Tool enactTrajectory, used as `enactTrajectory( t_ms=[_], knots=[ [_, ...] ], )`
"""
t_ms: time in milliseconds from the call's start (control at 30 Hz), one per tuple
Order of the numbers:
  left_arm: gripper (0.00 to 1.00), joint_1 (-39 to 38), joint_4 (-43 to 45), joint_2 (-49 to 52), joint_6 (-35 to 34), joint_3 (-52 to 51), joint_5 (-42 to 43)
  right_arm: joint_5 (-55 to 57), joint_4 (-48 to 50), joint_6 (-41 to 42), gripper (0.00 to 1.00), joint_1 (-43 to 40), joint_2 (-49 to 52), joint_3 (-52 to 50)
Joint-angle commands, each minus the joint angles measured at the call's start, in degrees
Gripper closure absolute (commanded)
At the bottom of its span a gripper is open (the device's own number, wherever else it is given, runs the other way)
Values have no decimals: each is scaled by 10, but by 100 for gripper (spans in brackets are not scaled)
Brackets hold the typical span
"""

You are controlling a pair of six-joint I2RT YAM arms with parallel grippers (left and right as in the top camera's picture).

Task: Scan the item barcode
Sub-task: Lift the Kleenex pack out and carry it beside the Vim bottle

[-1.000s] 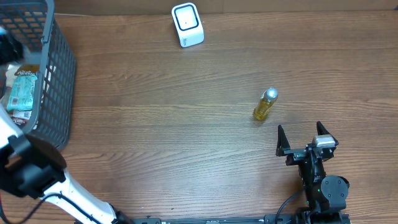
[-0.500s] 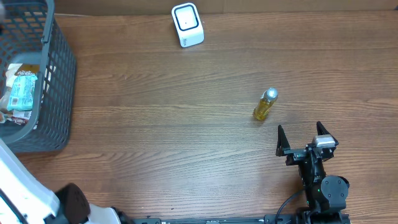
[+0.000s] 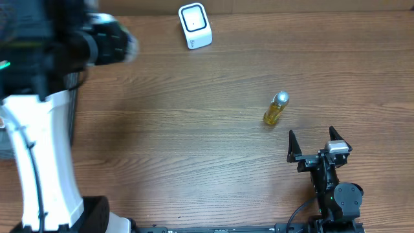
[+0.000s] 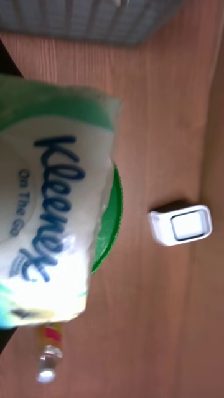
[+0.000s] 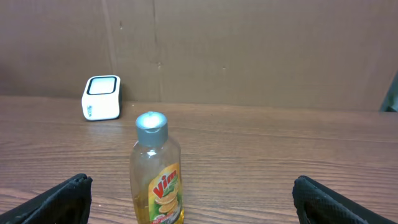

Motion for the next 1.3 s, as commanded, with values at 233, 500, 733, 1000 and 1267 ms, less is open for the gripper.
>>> enactTrajectory(
  t_ms=[233, 500, 733, 1000, 1267],
  knots=[
    [45, -242, 179, 96, -130, -249, -106, 0, 4, 0, 0, 4, -5, -6],
    [46, -352, 282, 126, -242, -349, -210, 0, 4, -1, 0, 4, -5, -6],
    [44, -442, 425, 128, -279, -454, -229, 0, 4, -1, 0, 4, -5, -6],
    [41, -480, 496, 129, -300, -534, -264, 0, 4, -1, 0, 4, -5, -6],
    [38, -480, 496, 129, -299, -538, -244, 0, 4, -1, 0, 4, -5, -6]
  ],
)
